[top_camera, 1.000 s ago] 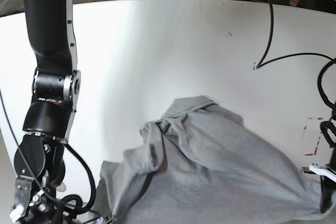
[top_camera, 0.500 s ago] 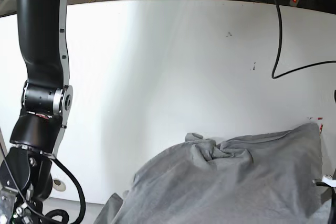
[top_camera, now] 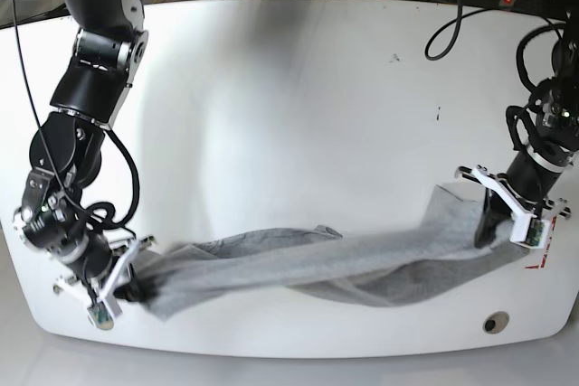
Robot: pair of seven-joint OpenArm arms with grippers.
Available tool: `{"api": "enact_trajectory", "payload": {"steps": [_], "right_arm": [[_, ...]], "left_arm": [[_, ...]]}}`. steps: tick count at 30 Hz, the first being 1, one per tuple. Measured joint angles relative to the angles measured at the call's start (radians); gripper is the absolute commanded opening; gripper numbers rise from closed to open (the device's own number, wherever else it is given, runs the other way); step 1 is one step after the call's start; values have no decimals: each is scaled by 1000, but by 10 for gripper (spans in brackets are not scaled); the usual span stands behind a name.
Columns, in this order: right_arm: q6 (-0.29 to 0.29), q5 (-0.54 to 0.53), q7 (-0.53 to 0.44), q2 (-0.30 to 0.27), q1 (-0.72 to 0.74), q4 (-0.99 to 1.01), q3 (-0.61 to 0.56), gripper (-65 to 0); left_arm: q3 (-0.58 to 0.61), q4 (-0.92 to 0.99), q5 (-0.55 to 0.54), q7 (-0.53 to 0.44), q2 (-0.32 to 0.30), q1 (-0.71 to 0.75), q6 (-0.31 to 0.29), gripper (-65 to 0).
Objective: Fold the T-shirt properly
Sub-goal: 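Lift the shirt with both grippers and swing it to flatten, then lay the shirt flat, pulling both grippers back across the table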
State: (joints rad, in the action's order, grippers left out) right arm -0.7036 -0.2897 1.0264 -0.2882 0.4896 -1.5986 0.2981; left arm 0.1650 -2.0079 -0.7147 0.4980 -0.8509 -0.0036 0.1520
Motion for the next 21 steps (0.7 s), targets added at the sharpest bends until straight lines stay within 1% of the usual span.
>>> {"api": "enact_trajectory", "payload": {"steps": [2,4,6,8,12,15,18,21], "right_arm": [[0,3,5,10,-72,-18,45,-650],[0,2,5,29,-142,-29,91,-650],[1,2,4,52,-199,-31,135,-650],[1,-2,1,66,-251,-32,171,-650],[0,-1,-1,75,-325,-30,255,-650],[-2,-2,-2,93,-374,-32,296,-650],[-4,-4,-1,112,-417,-32,330,-650],[-3,-5,-2,134,-457,-33,378,-650]], "left_arm": [[0,2,0,3,18,50,-2,-650],[-3,1,5,-14,44,110,1,-650],[-7,3,9,-14,86,174,7,-650],[-9,6,48,-6,124,245,6,-650],[-6,6,163,-14,183,374,1,-650],[-5,6,229,-16,232,445,-3,-650],[-5,6,276,-26,247,504,-3,-650],[-6,6,308,-123,244,583,-5,-650]]}}
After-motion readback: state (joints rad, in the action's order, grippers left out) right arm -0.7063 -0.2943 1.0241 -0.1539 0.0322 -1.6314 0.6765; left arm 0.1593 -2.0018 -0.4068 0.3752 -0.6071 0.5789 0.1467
